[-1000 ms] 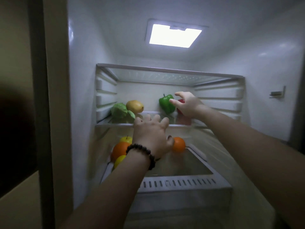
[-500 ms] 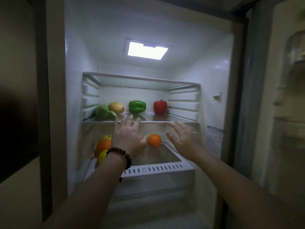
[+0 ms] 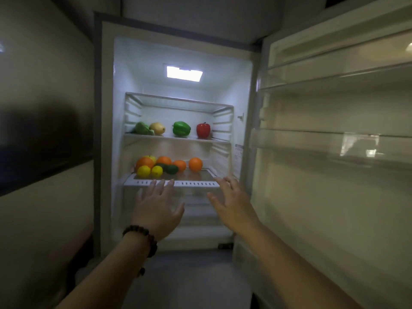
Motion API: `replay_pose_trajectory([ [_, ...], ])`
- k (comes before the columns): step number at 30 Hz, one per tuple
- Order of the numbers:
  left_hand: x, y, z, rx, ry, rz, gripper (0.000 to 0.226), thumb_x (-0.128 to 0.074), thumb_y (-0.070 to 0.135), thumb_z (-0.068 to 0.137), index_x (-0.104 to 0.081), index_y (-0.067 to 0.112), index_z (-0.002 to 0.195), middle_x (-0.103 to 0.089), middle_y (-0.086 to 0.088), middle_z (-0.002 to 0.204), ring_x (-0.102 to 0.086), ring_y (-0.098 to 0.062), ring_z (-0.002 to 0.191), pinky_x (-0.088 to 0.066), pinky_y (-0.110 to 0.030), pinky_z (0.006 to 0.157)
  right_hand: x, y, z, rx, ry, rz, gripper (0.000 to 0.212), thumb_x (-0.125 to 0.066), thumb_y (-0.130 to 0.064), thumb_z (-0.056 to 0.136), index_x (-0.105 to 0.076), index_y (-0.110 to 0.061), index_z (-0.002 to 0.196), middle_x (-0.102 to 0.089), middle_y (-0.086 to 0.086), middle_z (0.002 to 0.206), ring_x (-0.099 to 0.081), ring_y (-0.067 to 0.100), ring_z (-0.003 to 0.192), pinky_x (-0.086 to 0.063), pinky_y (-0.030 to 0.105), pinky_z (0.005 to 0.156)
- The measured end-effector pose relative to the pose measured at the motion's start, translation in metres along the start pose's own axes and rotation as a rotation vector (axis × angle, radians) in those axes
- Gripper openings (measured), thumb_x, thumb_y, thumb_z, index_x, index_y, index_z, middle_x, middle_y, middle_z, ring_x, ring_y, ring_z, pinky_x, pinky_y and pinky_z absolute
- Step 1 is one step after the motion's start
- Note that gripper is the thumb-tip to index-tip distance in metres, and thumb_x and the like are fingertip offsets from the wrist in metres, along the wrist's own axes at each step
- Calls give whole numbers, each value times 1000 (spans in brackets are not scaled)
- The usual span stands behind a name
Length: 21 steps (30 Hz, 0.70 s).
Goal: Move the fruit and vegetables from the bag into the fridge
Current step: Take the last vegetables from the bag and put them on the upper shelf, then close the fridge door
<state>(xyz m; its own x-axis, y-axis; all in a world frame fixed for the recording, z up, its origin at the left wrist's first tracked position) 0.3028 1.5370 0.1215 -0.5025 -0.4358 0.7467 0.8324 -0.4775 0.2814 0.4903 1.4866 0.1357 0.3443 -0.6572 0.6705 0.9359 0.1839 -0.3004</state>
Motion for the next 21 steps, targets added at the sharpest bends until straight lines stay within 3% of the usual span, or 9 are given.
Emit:
replay_pose_trajectory([
  [6,34,36,-113,49,-70,29,68,-38,55,90,-14,28,148,-16,4,156,-7,-16,144,-4,-44,117,46,-9,-100,-7,-28,14,52,-50,-45,90,-43,-21,136,-41,2,135,-40,21,124,-36,35,105],
  [11,60,69,-172,44,-62,8,68,-39,56,90,-16,28,147,-19,4,155,-9,-17,144,-8,-44,117,86,-23,-163,6,-57,-71,53,-50,-43,89,-47,-17,134,-43,10,137,-40,30,128,-38,42,105],
  [15,74,86,-200,-10,-69,7,68,-37,56,91,-14,28,148,-18,3,155,-7,-17,144,-7,-43,117,139,-26,-216,72,70,-209,49,-42,-40,82,-52,-17,124,-50,19,130,-49,41,119,-45,51,96],
  [21,76,84,-227,-71,-86,-51,69,-36,58,88,-17,28,147,-24,0,154,-14,-20,143,-7,-43,116,192,6,-280,-67,152,-421,53,-51,-40,82,-50,-17,130,-36,16,144,-27,35,134,-35,54,104],
])
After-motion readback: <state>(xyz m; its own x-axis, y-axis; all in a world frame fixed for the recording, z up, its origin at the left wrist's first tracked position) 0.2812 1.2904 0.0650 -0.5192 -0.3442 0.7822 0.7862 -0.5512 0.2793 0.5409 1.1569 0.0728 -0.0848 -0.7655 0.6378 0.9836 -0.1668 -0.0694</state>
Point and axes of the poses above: each hand's wrist, its own z-axis towards the middle knuckle, its own x-axis out of the back of the hand, y = z × x, the point moved 3 cm from there along z, towards the middle knuckle
